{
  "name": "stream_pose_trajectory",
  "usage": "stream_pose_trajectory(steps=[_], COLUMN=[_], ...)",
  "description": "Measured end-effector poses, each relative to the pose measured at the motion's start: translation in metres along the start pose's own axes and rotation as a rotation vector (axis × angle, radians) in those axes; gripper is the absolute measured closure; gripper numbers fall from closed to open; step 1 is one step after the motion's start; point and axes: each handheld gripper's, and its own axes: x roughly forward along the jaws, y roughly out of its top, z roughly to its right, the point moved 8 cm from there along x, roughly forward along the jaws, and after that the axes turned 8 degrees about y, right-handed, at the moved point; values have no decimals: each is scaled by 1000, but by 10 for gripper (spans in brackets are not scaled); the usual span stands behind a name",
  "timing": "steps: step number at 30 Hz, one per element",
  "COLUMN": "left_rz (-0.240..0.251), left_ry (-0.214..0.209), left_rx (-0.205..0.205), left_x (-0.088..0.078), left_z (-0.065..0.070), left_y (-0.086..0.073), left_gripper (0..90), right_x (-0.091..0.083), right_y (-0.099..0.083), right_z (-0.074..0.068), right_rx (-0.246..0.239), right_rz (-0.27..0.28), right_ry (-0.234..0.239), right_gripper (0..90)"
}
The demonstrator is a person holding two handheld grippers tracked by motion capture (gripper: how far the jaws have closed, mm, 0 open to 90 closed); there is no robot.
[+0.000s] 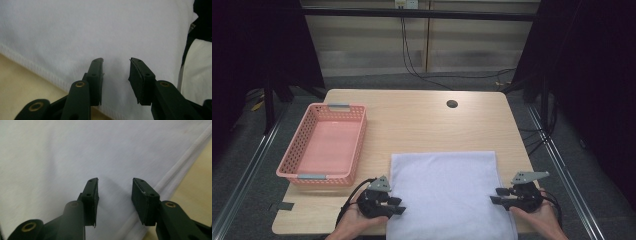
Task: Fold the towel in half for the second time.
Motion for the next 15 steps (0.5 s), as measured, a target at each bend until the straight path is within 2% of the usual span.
stream_pose_trajectory(steps=[2,3,6,7,9,11,13,14,15], left_rz=[47,62,91,101,112,127,141,155,148], left_ry=[19,37,89,94,112,128,145,146,157], left_rx=[-34,-36,-57,-69,-76,-107,-120,-143,-147], left_x=[0,1,7,10,15,18,19,20,21], left_z=[-13,-21,-45,-51,-63,-75,-85,-89,-94], left_y=[17,24,44,50,59,64,68,68,67], left_gripper=[631,632,630,626,614,612,601,593,575], right_x=[0,0,3,5,8,13,20,24,29], right_y=[14,21,41,49,63,75,83,85,86], right_z=[8,14,34,42,58,74,89,95,100], right_rx=[-3,-8,-7,-2,-6,3,9,19,31], right_rz=[37,52,87,102,123,127,128,128,123], right_ry=[-7,-25,-65,-84,-107,-132,-146,-142,-134], right_gripper=[561,557,528,514,494,460,438,427,415])
